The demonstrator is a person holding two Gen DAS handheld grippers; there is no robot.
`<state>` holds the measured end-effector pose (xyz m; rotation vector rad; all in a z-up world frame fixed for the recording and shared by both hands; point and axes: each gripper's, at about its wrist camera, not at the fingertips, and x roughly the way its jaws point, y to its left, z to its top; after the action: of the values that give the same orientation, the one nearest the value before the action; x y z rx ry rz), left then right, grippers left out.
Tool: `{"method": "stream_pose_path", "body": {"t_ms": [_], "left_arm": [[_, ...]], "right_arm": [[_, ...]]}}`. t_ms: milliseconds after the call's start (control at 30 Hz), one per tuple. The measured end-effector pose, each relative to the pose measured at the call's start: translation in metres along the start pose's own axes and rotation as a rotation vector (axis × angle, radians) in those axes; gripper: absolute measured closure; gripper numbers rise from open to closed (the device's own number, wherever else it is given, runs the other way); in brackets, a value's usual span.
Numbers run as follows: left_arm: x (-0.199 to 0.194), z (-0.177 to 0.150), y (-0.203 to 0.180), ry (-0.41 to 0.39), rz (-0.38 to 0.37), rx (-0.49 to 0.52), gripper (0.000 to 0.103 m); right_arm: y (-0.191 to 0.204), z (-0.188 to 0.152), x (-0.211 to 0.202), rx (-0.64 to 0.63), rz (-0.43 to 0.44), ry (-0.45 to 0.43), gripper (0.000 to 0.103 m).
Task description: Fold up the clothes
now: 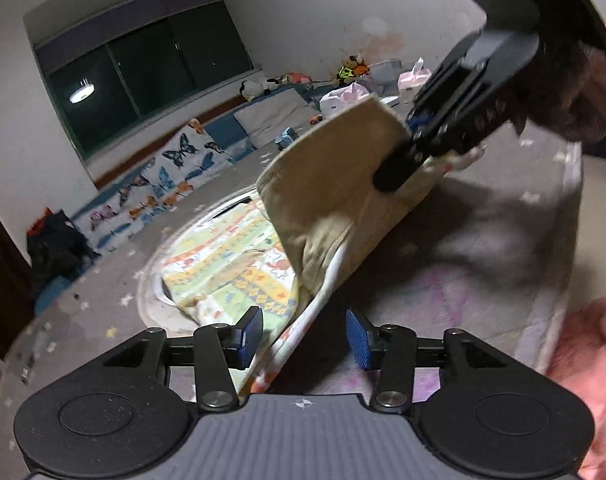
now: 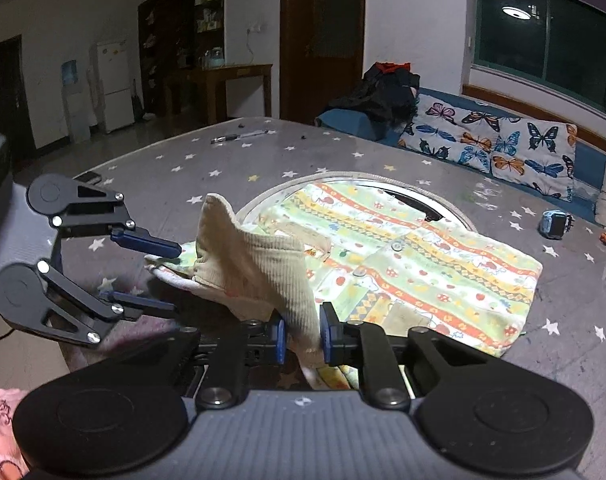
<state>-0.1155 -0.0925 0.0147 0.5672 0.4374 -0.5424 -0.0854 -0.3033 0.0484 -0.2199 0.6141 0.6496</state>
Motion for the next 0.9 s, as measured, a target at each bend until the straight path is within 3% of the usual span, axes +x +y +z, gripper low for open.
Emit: {"method": "stream_pose_path", "body": {"t_ms": [133,233,367,700,900], "left_arm": [[0.006,-0.004,0.004,0.013,0.017,-0.001,0.089],[0.002,-0.005,0.008,0.005,0.014,-0.023,0.097],[-0.018,-0.001,0.005,-0.022,-0.003,-0.020,0.098],[-0.087,0.016,-0.004,-0.040,-0.142,-0.098,0.098],[-0.078,0.029,0.013,-0.048,-0.145,-0.157,0.098]], "right_arm": [[0.003,-0.004,-0.001,0.013,-0.009,-0.015,0.092],[0.008,-0.008,-0.005,0.015,-0.011,-0.029,0.095],[0.012,-0.011,-0.019,0.007,-0.007,-0.051,0.096],[0.028,-0.008,-0.080,-0.032,0.042,-0.040,0.096],[0.026,0.004,-0.092,-0.043,0.042,-0.043,0.098]]}}
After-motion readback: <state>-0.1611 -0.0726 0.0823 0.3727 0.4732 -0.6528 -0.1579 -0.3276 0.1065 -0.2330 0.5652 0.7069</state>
